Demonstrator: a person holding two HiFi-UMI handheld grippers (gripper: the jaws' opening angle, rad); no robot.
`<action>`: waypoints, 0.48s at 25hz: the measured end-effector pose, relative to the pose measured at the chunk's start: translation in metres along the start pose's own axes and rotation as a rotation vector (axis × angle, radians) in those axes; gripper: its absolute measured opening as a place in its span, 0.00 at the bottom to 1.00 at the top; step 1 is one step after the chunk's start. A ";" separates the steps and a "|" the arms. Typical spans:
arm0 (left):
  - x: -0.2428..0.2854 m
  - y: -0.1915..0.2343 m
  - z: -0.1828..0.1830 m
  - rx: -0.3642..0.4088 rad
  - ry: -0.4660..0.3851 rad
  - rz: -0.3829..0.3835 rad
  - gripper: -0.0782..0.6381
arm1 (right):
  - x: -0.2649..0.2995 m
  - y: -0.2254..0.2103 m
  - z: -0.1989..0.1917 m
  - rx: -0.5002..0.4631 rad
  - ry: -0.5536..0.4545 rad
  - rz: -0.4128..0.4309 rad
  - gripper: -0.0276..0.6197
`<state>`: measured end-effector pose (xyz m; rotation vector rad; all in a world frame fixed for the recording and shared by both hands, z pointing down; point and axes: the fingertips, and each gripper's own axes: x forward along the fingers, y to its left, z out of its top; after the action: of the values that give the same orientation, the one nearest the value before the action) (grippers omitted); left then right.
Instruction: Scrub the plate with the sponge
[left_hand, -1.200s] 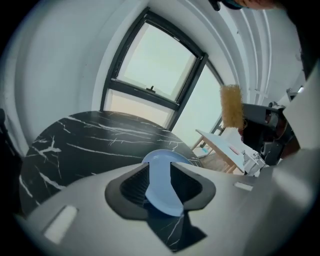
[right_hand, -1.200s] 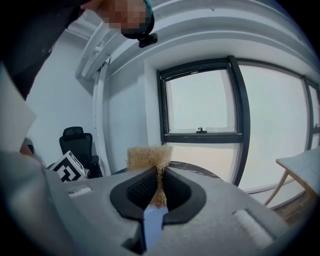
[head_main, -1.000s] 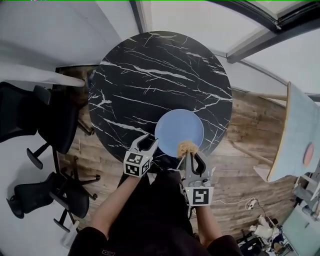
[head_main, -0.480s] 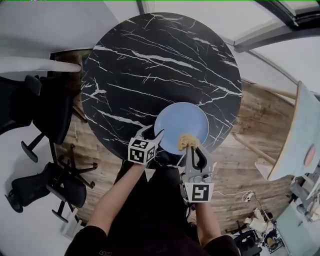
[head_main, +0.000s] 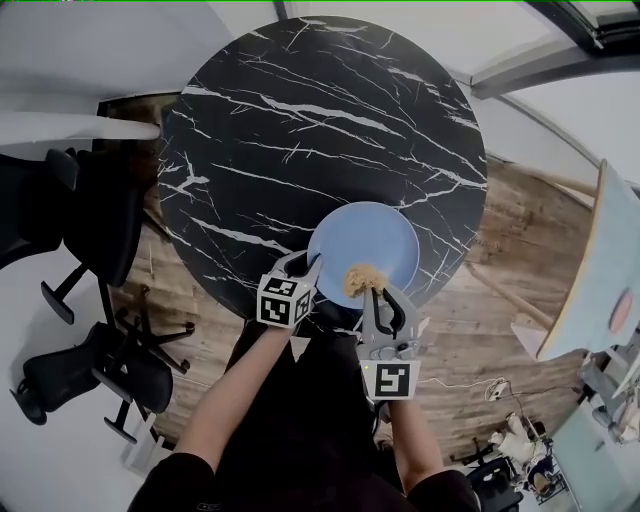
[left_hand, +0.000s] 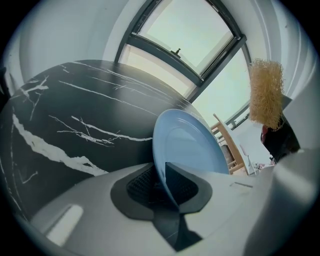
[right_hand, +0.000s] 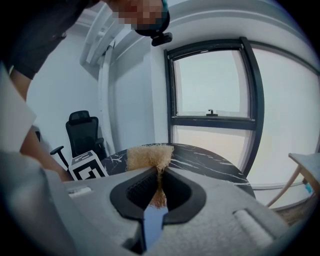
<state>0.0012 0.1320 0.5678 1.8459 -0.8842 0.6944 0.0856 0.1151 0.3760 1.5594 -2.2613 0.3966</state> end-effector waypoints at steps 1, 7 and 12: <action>0.000 0.000 0.000 -0.006 -0.002 0.001 0.21 | 0.001 0.002 -0.005 -0.024 0.023 0.009 0.09; -0.007 0.007 -0.002 -0.043 0.002 0.027 0.18 | 0.020 0.014 -0.047 -0.125 0.157 0.057 0.09; -0.022 0.022 -0.010 -0.075 -0.004 0.037 0.18 | 0.041 0.029 -0.069 -0.146 0.186 0.095 0.09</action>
<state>-0.0300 0.1412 0.5657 1.7686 -0.9372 0.6721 0.0545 0.1207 0.4548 1.2915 -2.1738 0.3756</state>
